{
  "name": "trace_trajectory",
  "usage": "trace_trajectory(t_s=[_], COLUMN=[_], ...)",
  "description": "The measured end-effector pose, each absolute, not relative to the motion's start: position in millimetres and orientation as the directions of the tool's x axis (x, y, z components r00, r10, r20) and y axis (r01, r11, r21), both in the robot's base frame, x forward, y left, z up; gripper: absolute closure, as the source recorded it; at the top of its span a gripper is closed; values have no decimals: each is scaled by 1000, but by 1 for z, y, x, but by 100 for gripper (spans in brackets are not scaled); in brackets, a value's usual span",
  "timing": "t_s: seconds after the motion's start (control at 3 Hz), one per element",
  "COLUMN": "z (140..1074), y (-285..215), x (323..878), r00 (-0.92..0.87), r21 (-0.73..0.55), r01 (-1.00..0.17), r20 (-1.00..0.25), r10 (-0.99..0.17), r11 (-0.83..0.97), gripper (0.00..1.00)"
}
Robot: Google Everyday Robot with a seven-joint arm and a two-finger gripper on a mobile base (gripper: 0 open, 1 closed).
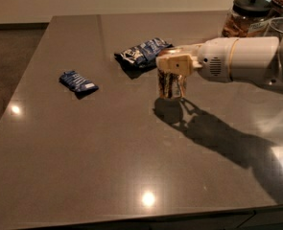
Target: Place orange can upright
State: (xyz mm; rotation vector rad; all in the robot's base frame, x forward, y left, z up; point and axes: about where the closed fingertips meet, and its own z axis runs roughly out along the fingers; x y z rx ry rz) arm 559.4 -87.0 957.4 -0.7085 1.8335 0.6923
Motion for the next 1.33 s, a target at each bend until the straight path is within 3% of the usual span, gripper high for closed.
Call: trace_trajectory(t_s=[1.33], z=[940], y=[-101], x=[537], r00=[74], r21=[-138], r01=[-757], r20=[-989], r10=[-126], r11=[639], gripper=[100])
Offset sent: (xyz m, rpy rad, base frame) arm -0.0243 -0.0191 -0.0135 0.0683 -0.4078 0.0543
